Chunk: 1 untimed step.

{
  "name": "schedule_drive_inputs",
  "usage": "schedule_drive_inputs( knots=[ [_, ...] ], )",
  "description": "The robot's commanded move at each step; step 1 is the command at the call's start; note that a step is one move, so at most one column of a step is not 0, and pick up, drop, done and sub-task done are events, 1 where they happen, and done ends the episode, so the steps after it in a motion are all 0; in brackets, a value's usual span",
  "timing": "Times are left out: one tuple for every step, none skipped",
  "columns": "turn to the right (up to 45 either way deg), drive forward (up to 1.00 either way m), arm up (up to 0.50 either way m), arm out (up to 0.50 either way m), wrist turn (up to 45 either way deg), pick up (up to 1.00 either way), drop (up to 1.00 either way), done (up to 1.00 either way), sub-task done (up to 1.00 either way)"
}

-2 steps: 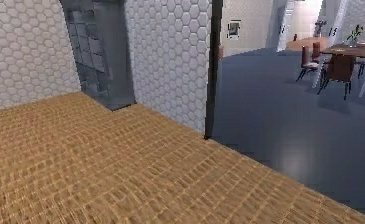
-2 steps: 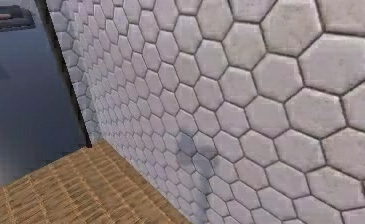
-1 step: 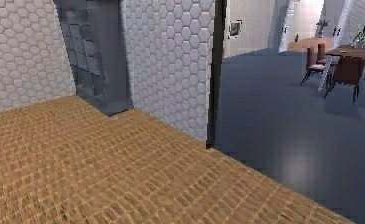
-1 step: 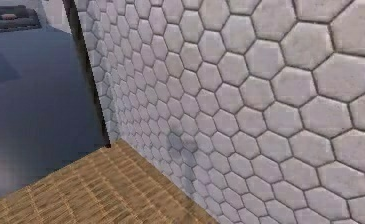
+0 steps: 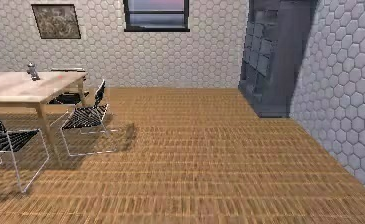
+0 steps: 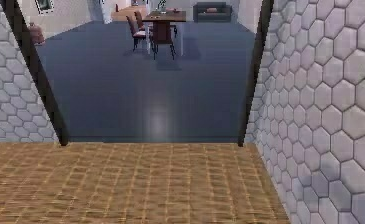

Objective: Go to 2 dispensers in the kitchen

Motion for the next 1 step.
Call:
schedule_drive_inputs(
  knots=[
    [-42.0, 0.00, 0.00, 0.00, 0.0, 0.00, 0.00, 0.00, 0.00]
  ],
)
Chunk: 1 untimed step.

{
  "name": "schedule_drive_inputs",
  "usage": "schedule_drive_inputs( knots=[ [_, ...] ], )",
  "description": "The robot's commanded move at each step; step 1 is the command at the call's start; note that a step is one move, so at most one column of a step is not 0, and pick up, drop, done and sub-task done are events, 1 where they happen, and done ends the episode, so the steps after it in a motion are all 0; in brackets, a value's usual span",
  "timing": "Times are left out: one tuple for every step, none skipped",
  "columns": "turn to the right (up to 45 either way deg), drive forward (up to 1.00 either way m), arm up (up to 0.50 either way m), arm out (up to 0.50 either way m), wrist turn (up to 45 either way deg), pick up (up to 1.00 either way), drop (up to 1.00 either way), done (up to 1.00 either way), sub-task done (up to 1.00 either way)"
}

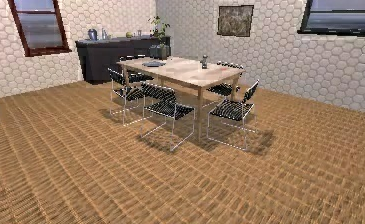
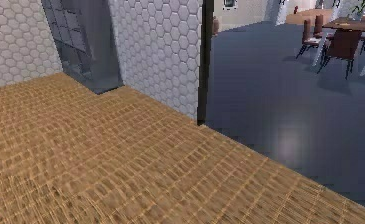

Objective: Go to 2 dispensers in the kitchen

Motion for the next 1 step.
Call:
schedule_drive_inputs(
  knots=[
    [0.0, 0.40, 0.00, 0.00, 0.0, 0.00, 0.00, 0.00, 0.00]
  ],
)
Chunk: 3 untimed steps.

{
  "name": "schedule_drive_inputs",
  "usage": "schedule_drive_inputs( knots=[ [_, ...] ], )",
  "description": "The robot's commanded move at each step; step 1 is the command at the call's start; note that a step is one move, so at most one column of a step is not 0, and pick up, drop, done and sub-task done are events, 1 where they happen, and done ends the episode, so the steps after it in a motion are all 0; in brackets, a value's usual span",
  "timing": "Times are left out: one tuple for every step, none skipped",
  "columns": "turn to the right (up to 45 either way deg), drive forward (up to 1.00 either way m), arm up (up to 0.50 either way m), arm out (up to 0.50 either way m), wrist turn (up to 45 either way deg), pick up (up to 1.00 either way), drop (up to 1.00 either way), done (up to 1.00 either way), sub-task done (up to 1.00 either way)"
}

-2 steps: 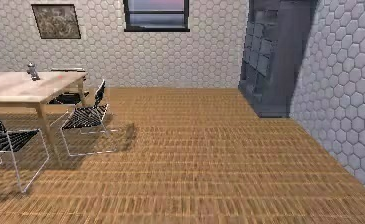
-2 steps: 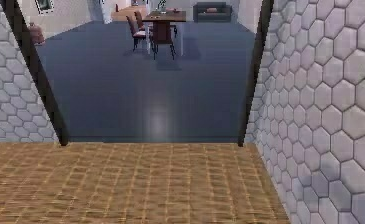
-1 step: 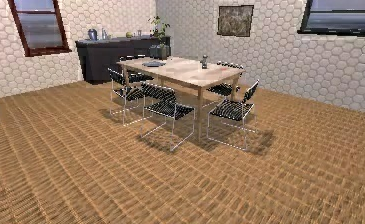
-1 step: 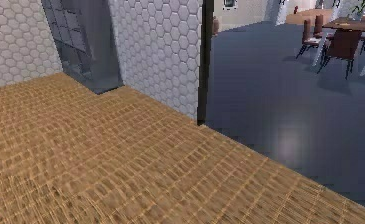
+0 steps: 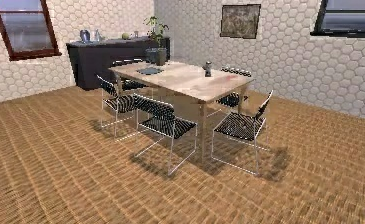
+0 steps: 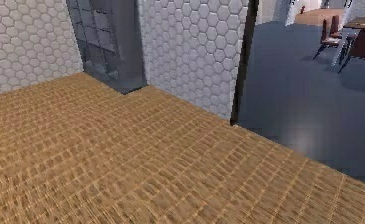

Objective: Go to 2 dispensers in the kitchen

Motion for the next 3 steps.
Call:
schedule_drive_inputs(
  knots=[
    [-45.0, 0.00, 0.00, 0.00, 0.0, 0.00, 0.00, 0.00, 0.00],
    [0.0, 1.00, 0.00, 0.00, 0.0, 0.00, 0.00, 0.00, 0.00],
    [-3.0, 0.00, 0.00, 0.00, 0.0, 0.00, 0.00, 0.00, 0.00]
  ],
)
